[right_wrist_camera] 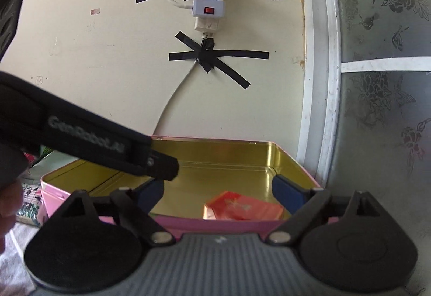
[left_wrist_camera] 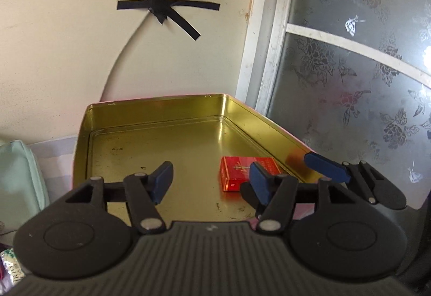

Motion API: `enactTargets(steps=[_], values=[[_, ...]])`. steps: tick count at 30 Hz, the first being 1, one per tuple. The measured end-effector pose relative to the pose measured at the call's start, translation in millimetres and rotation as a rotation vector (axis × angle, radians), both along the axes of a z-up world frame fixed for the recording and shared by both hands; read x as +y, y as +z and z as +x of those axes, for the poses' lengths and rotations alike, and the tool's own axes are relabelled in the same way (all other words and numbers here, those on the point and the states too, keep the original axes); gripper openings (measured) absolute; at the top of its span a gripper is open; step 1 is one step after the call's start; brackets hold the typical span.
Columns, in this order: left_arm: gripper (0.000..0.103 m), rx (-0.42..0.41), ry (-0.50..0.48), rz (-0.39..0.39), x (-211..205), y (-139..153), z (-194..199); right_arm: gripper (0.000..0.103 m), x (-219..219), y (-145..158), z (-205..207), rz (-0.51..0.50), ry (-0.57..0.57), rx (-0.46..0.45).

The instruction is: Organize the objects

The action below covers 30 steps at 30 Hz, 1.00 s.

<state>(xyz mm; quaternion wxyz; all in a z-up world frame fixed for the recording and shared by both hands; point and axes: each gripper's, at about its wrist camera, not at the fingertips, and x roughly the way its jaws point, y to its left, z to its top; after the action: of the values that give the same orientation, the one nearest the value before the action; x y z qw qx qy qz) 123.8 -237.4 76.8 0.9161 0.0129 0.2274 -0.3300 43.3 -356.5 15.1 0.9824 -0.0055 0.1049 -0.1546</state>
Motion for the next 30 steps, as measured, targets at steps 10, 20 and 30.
enactTargets(steps=[10,20,30], values=[[0.066,-0.040,0.300,-0.003,158.2,-5.1,-41.2,0.047,3.0,9.1,-16.1,0.129,0.028,-0.113],[0.066,0.091,0.472,-0.006,242.4,-60.3,-44.5,0.045,140.3,7.7,22.6,0.174,0.439,0.182],[0.066,0.141,0.432,-0.135,258.9,-66.0,-47.4,0.059,150.6,-21.3,75.0,0.349,0.363,0.384]])
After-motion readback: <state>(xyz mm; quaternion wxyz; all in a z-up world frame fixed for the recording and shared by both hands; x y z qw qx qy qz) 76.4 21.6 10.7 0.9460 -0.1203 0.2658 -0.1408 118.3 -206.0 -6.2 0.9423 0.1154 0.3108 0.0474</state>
